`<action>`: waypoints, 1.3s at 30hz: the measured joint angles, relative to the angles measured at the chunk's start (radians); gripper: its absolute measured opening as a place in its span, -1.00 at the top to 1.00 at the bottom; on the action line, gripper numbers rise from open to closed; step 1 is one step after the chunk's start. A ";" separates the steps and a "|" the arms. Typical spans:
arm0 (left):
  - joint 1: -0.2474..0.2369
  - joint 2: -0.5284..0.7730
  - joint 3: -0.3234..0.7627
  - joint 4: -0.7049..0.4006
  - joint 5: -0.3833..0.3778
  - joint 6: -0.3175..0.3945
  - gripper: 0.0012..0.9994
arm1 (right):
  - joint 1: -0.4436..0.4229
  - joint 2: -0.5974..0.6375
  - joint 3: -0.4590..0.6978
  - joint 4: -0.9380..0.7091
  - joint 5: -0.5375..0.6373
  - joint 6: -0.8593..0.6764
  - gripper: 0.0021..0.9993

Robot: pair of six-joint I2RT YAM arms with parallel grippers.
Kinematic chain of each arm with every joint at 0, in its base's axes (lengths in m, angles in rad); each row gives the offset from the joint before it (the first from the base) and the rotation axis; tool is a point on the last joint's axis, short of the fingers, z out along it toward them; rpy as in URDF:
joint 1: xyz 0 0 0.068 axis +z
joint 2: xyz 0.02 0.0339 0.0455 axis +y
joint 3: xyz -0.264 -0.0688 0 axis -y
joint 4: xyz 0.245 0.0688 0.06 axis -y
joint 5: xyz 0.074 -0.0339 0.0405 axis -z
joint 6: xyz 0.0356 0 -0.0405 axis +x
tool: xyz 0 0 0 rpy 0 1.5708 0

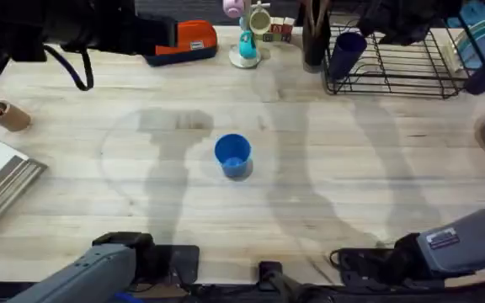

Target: Pick up the cup on the table and put them onto the rack.

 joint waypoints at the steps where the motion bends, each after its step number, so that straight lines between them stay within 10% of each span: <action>1: 0.000 0.000 0.000 0.000 0.000 0.000 -0.99 | 0.000 -0.007 0.000 -0.001 0.000 0.000 0.26; 18: 0.000 0.000 0.000 0.000 0.000 0.000 -0.99 | 0.109 -0.220 0.001 -0.056 -0.089 -0.222 -0.97; 39: 0.000 0.000 0.000 0.000 0.000 0.000 -0.99 | 0.341 -0.317 0.002 -0.216 -0.099 -0.383 -0.99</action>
